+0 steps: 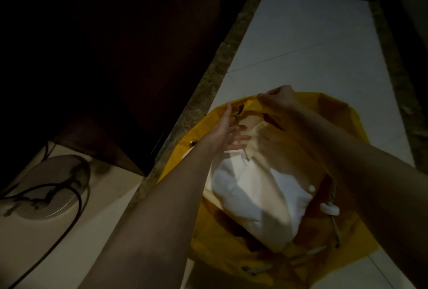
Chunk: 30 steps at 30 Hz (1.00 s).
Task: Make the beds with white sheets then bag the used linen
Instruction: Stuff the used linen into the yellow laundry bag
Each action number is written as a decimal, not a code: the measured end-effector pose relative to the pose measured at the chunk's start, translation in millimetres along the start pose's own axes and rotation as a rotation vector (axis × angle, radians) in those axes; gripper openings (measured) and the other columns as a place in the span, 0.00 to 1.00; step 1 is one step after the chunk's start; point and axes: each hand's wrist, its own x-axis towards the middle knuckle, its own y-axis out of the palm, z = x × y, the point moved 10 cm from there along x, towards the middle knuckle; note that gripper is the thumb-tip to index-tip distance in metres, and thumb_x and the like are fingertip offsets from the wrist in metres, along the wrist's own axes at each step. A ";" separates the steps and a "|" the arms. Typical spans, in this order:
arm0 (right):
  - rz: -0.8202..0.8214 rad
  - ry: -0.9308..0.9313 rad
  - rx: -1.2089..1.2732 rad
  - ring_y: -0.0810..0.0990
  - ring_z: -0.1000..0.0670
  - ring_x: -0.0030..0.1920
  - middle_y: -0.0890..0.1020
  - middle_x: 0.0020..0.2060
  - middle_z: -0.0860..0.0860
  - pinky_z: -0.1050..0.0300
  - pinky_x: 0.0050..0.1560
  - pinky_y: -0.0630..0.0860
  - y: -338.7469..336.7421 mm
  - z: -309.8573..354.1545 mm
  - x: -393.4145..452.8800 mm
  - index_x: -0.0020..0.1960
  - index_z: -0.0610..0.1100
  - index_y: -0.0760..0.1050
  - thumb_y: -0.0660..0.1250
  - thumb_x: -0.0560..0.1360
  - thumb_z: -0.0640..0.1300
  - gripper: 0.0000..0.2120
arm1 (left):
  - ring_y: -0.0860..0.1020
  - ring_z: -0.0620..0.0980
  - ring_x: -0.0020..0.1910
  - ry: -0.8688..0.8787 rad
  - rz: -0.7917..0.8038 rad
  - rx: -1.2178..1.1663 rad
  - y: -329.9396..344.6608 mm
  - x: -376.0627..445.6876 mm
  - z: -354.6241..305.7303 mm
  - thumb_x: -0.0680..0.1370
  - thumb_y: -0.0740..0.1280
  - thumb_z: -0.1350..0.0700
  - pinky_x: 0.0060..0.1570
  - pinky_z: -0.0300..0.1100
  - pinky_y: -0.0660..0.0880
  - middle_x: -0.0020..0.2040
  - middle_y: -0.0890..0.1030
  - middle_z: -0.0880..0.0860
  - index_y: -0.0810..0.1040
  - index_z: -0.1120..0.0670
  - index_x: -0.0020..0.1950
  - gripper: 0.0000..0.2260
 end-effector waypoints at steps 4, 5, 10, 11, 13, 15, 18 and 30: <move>0.012 0.003 -0.009 0.74 0.50 0.32 0.76 0.32 0.44 0.55 0.37 0.70 2.5 -0.9 0.1 0.32 0.42 0.74 0.69 0.76 0.43 0.15 | 0.78 0.61 0.60 0.060 0.004 -0.132 10.2 1.4 -1.0 0.78 0.48 0.31 0.60 0.61 0.74 0.72 0.69 0.53 0.60 0.49 0.77 0.33; 0.014 0.004 -0.002 0.73 0.51 0.30 0.75 0.30 0.46 0.55 0.35 0.69 2.5 -0.7 0.1 0.31 0.42 0.73 0.68 0.77 0.43 0.16 | 0.78 0.62 0.61 0.085 0.003 -0.163 12.4 1.6 -4.4 0.78 0.48 0.31 0.61 0.62 0.73 0.72 0.68 0.54 0.61 0.50 0.76 0.33; 0.001 -0.027 -0.013 0.78 0.48 0.33 0.77 0.30 0.43 0.47 0.38 0.76 -2.0 0.5 -0.8 0.34 0.40 0.77 0.69 0.76 0.43 0.13 | 0.79 0.58 0.57 0.076 -0.070 -0.062 9.7 1.4 -8.5 0.77 0.49 0.29 0.54 0.56 0.79 0.61 0.76 0.58 0.73 0.57 0.64 0.36; -0.004 -0.030 -0.009 0.79 0.44 0.36 0.78 0.32 0.42 0.43 0.43 0.78 -3.4 0.7 -0.5 0.36 0.39 0.79 0.69 0.76 0.43 0.12 | 0.79 0.55 0.53 0.080 -0.101 0.015 5.1 -1.1 -11.8 0.77 0.48 0.30 0.48 0.51 0.80 0.57 0.77 0.58 0.77 0.57 0.60 0.35; -0.003 -0.044 -0.039 0.80 0.44 0.41 0.80 0.36 0.43 0.45 0.47 0.78 -6.5 4.8 -1.8 0.43 0.38 0.82 0.69 0.76 0.44 0.09 | 0.75 0.49 0.47 0.101 -0.110 0.136 1.1 -7.4 -22.2 0.79 0.44 0.32 0.44 0.44 0.77 0.49 0.78 0.54 0.81 0.54 0.47 0.33; 0.018 -0.078 -0.131 0.80 0.45 0.46 0.82 0.42 0.43 0.52 0.48 0.75 -7.3 11.9 -2.6 0.50 0.37 0.83 0.68 0.77 0.44 0.10 | 0.72 0.46 0.46 0.119 -0.100 0.198 -0.7 -16.5 -34.1 0.80 0.44 0.34 0.52 0.47 0.74 0.48 0.77 0.51 0.81 0.54 0.41 0.34; 0.038 -0.114 -0.242 0.80 0.44 0.54 0.83 0.52 0.41 0.57 0.49 0.73 -8.0 20.8 -3.6 0.54 0.37 0.82 0.67 0.78 0.44 0.12 | 0.73 0.47 0.50 0.136 -0.138 0.254 -13.1 -26.8 -50.3 0.80 0.46 0.34 0.56 0.49 0.70 0.55 0.77 0.53 0.78 0.55 0.38 0.32; 0.204 -0.201 -0.090 0.80 0.49 0.51 0.82 0.56 0.42 0.56 0.55 0.75 4.9 53.2 -35.7 0.58 0.39 0.80 0.63 0.80 0.42 0.12 | 0.79 0.50 0.23 0.299 -0.155 -0.025 -16.9 -63.1 -134.8 0.85 0.51 0.48 0.40 0.46 0.74 0.21 0.73 0.51 0.65 0.54 0.36 0.19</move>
